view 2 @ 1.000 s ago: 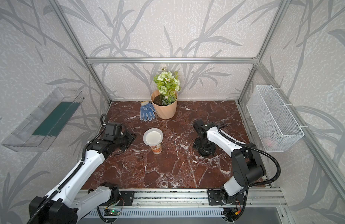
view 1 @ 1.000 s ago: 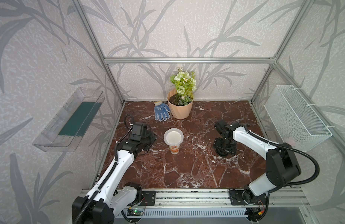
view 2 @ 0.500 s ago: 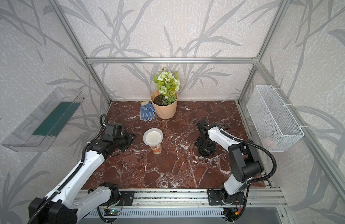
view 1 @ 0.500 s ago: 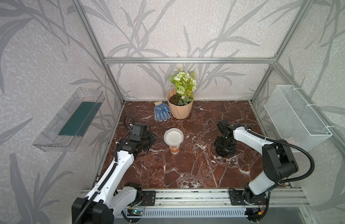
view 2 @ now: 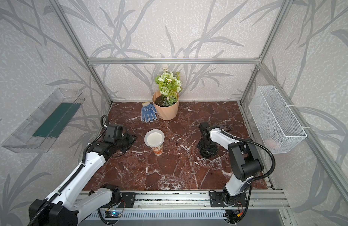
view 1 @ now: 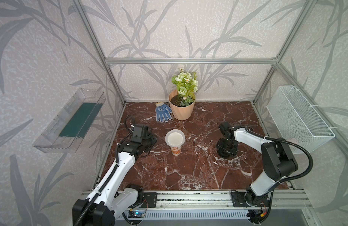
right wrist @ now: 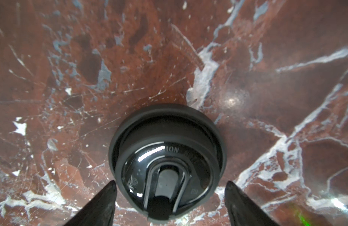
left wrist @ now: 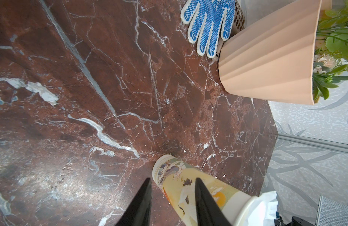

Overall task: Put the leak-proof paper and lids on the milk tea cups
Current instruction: Pick up the cup lid from the center of the board.

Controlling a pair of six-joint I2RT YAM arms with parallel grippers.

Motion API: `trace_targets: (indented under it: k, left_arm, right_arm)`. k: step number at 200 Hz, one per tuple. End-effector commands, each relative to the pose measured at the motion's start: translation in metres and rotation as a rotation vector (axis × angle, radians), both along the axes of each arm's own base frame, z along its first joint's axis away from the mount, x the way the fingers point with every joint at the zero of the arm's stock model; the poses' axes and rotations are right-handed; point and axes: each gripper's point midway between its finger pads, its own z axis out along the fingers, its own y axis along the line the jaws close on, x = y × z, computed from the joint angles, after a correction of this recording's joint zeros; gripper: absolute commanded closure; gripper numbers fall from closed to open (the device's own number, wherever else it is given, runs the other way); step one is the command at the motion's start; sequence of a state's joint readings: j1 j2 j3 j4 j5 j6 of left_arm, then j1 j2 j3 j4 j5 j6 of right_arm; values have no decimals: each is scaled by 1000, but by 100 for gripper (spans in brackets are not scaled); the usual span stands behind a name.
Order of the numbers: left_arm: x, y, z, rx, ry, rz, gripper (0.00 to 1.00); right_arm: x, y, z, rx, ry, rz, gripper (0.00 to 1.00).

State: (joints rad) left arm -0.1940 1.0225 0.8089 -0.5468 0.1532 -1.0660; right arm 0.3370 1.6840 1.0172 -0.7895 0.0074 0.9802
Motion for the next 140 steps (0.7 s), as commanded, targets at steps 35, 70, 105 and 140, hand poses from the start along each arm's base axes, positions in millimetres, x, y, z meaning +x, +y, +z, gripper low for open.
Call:
trace_targets:
  k: [35, 70, 105, 140]
  left_arm:
    - [-1, 5, -3, 25, 9, 15, 61]
    - [-1, 5, -3, 25, 7, 15, 61]
    - [-2, 6, -3, 24, 7, 18, 61]
    - [-2, 6, -3, 25, 8, 20, 61]
  right_arm:
    - [-4, -6, -10, -10, 20, -23, 17]
    - [-3, -6, -12, 1, 16, -22, 18]
    - [-3, -6, -13, 5, 14, -21, 20]
    - [-3, -5, -14, 10, 13, -20, 24]
